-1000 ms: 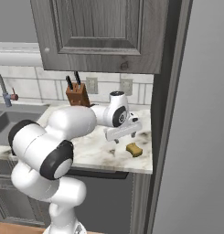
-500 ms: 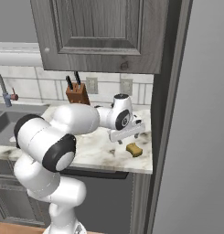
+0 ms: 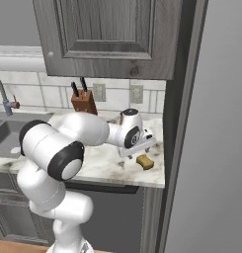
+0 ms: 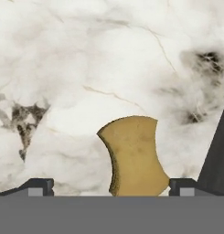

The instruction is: Place the sponge inside the microwave to prepare for sanitizing.

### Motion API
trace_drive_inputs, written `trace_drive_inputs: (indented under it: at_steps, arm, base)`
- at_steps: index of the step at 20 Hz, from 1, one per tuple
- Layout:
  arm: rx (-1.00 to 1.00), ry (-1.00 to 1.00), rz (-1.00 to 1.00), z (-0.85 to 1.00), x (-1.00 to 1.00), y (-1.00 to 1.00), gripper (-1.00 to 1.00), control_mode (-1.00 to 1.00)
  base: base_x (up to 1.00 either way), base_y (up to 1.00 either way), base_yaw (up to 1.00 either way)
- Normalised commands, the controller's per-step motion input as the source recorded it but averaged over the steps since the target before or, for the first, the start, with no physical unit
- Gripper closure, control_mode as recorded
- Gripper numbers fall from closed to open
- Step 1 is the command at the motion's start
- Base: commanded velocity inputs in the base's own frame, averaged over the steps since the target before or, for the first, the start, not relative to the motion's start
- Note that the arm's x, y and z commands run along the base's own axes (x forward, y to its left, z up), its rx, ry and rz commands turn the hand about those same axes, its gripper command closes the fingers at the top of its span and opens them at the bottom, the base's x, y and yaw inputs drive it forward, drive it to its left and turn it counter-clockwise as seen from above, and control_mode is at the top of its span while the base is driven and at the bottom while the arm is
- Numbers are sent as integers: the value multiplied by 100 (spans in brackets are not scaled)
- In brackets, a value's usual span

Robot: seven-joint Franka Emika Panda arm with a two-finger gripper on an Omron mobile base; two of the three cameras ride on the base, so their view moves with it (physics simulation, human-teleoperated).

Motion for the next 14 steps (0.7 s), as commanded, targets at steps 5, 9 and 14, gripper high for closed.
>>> trace_drive_inputs:
  at_steps: [5,9,14]
  arm:
    - [0,-4,0,-29,16,0,-100,-100]
    - [0,-6,0,-16,14,-3,-100,-100]
    - [0,-5,0,-13,10,-18,-100,-100]
  base:
    - [0,0,0]
    - [0,0,0]
    - [0,0,0]
